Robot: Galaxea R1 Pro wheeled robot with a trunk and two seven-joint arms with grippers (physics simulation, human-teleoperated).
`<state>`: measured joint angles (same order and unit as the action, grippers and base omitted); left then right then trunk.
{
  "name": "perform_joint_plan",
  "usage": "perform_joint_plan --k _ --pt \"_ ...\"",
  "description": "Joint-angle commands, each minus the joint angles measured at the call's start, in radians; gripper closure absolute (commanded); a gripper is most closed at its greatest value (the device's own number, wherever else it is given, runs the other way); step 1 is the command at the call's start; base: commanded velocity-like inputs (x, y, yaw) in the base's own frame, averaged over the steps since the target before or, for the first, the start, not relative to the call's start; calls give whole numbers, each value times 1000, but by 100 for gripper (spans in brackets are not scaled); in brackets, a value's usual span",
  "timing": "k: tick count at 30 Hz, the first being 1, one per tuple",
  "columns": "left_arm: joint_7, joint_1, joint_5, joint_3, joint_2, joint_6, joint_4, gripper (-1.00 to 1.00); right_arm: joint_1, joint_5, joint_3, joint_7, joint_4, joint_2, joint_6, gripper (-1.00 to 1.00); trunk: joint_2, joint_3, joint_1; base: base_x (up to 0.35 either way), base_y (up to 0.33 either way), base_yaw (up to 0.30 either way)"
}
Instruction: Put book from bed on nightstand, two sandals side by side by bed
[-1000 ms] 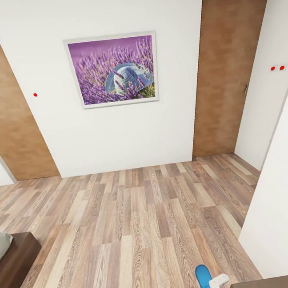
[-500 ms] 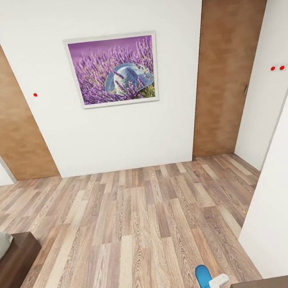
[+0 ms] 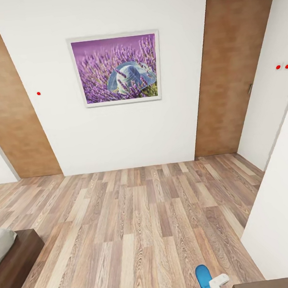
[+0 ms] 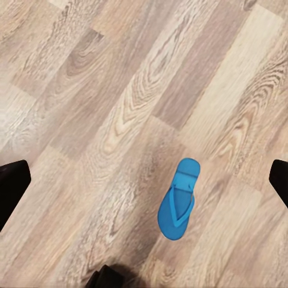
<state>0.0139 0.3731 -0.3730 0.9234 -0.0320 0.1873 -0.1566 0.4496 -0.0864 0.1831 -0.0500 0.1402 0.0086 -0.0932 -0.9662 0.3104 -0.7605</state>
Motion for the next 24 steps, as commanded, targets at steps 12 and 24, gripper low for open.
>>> perform_joint_plan --k 12,24 --pt "1 1 -11 8 0 4 2 -100 0 -9 2 -2 2 1 -6 100 -1 6 0 0 0 56" --pt "1 1 -11 8 0 4 2 -100 0 -9 1 -2 2 -1 -6 100 -1 12 0 0 0 77"
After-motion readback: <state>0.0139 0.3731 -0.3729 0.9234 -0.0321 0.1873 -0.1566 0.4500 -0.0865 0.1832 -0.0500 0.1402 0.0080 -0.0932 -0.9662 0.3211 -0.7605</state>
